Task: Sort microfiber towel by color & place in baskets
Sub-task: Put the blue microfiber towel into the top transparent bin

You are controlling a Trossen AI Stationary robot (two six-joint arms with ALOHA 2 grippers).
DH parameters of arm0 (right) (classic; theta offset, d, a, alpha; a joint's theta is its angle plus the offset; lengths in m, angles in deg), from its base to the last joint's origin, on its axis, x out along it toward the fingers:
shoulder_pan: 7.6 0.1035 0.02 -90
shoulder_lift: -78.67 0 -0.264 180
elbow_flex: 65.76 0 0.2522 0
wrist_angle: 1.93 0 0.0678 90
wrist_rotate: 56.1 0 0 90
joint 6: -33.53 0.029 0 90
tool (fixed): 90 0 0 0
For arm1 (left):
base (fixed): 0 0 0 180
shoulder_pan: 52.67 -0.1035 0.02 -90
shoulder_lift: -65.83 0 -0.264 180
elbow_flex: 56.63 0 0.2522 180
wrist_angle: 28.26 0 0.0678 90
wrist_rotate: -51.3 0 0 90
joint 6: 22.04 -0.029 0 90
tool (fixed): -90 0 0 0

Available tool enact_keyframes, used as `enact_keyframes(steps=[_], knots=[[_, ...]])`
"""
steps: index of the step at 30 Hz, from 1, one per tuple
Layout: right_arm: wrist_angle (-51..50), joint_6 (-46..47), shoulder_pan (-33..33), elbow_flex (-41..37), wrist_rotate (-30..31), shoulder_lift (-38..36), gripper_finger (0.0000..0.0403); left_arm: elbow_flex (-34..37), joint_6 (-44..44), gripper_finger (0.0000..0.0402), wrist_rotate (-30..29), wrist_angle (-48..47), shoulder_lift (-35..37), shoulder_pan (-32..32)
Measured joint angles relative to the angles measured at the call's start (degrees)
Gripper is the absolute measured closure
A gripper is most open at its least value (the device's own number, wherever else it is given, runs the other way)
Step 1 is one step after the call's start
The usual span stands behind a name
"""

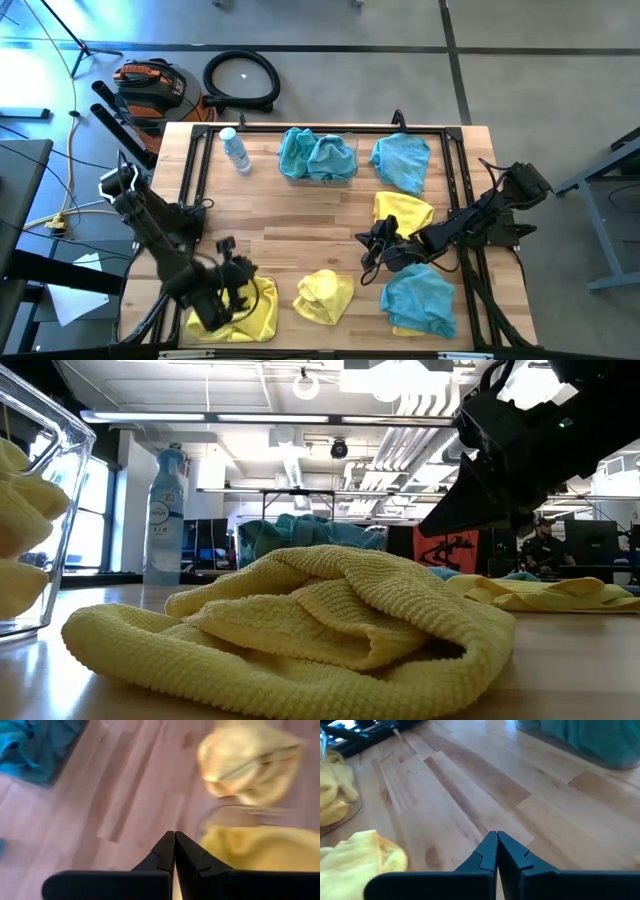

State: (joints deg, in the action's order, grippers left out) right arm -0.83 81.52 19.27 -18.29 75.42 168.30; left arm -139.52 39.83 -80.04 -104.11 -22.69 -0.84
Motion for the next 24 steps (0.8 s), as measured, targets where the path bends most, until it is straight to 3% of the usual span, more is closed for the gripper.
enact_keyframes(steps=[8,10,12,19,24], knots=[[0.1,2.2,0.2,0.2,-4.1,0.0,0.0403,19.8,-15.6,0.0401,2.3,22.2,15.0,-6.2],[-3.6,3.5,0.3,2.2,-4.7,0.0,0.0403,24.5,-19.0,0.0401,2.3,26.8,19.6,-7.5],[-12.3,4.6,0.3,6.4,-6.5,0.0,0.0403,28.4,-21.4,0.0401,2.3,30.9,23.9,-8.7],[-58.0,15.9,0.5,28.3,-16.2,0.0,0.0403,37.9,-26.1,0.0401,2.1,38.6,34.5,-11.5],[-73.5,22.1,2.2,37.3,-28.7,0.0,0.0403,41.3,-23.4,0.0401,2.2,39.2,36.1,-11.8]])
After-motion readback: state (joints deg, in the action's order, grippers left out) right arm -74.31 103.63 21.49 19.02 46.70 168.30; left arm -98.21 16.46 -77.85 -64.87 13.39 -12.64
